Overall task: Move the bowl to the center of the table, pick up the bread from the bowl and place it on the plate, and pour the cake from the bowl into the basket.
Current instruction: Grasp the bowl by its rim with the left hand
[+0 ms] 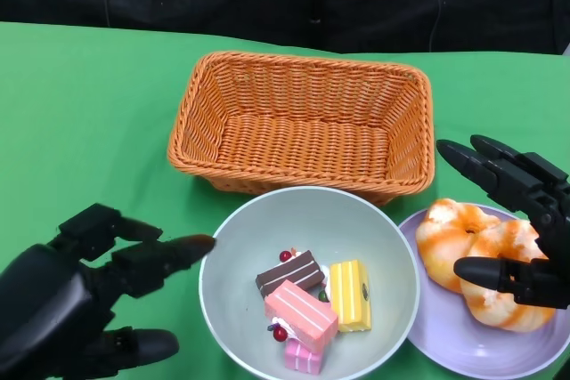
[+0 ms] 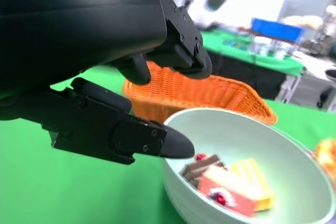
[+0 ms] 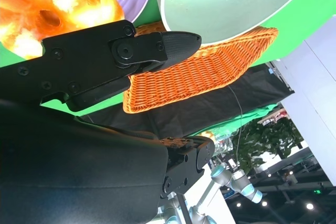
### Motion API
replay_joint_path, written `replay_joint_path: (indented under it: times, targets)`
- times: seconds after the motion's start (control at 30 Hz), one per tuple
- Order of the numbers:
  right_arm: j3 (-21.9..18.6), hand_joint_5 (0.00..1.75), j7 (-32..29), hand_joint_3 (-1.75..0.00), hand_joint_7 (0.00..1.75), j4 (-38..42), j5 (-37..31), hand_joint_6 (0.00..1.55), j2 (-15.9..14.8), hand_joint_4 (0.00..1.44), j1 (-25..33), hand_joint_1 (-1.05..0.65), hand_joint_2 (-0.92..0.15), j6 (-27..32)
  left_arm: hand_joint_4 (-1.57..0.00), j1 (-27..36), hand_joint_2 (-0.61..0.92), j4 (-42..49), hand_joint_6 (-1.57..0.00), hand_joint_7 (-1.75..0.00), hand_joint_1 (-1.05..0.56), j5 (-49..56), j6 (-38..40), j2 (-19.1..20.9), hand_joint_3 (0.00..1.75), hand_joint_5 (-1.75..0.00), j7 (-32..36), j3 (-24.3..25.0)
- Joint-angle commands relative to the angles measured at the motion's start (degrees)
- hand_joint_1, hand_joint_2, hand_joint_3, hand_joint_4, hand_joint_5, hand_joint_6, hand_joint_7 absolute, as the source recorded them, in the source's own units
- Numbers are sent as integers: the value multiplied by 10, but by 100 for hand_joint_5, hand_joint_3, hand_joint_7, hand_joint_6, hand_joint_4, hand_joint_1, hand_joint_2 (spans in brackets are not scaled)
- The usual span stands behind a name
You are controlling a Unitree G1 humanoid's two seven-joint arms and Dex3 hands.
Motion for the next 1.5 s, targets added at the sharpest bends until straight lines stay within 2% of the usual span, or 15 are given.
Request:
replay_joint_path:
  times: [0.03, 0.23, 0.43, 0.53, 0.67, 0.87, 0.93, 0.97, 1.03, 1.13, 1.23, 1.33, 1.5]
  targets:
    - [-12, 47, -17, -21, 8, 14, 8, 13, 10, 0, -1, -54, -92, -20, -29, -17, 90, 8, -62, -6, -59, 54, -28, 13, 1, -73, 30, -1]
    - [-15, 53, -22, -21, 11, 26, 6, 12, 20, 0, -5, -54, -92, -31, -32, -36, 87, 10, -65, -7, -56, 128, -54, 14, 0, -74, 55, -25]
    - [-18, 81, -35, -21, 24, 38, 4, 15, 33, 0, -10, -49, -92, -44, -43, -63, 77, 40, -77, -10, -47, 234, -81, 12, 0, -77, 161, -62]
    - [-19, 84, -29, -21, 26, 31, 4, 15, 32, 0, -6, -49, -92, -38, -53, -80, 81, 53, -79, -7, -47, 295, -79, 21, 2, -72, 213, -89]
    - [-16, 86, -22, -22, 28, 26, 7, 14, 33, 0, -4, -48, -92, -36, -60, -105, 88, 82, -79, -5, -50, 336, -73, 37, 4, -69, 250, -120]
    - [-16, 88, -20, -21, 32, 23, 7, 15, 33, 0, -1, -46, -92, -37, -65, -147, 86, 129, -91, -11, -52, 359, -74, 62, 1, -70, 291, -167]
    - [-17, 89, -19, -21, 33, 20, 5, 16, 33, 0, 1, -47, -92, -35, -58, -157, 86, 138, -88, -22, -52, 361, -71, 67, 0, -84, 298, -180]
    - [-17, 89, -18, -21, 34, 19, 5, 16, 33, 0, 2, -47, -92, -35, -55, -161, 86, 140, -80, -45, -52, 364, -68, 70, 0, -91, 295, -187]
    - [-17, 89, -18, -21, 35, 19, 6, 16, 33, 0, 3, -47, -92, -37, -55, -170, 85, 143, -79, -59, -52, 369, -61, 76, 0, -95, 289, -201]
    - [-16, 90, -19, -20, 36, 21, 6, 16, 33, 0, 4, -45, -92, -43, -65, -181, 83, 161, -90, -48, -52, 374, -58, 81, 0, -89, 301, -221]
    - [-16, 90, -18, -20, 37, 21, 7, 16, 34, 0, 4, -46, -92, -43, -67, -193, 82, 177, -90, -42, -50, 378, -59, 87, 0, -86, 311, -239]
    - [-16, 90, -18, -19, 37, 21, 6, 16, 34, 0, 4, -46, -92, -42, -59, -210, 84, 198, -83, -45, -50, 385, -60, 91, 0, -96, 319, -262]
    - [-16, 90, -16, -20, 38, 22, 7, 16, 34, 0, 5, -45, -92, -42, -54, -250, 87, 261, -78, -43, -50, 411, -54, 80, 1, -97, 376, -315]
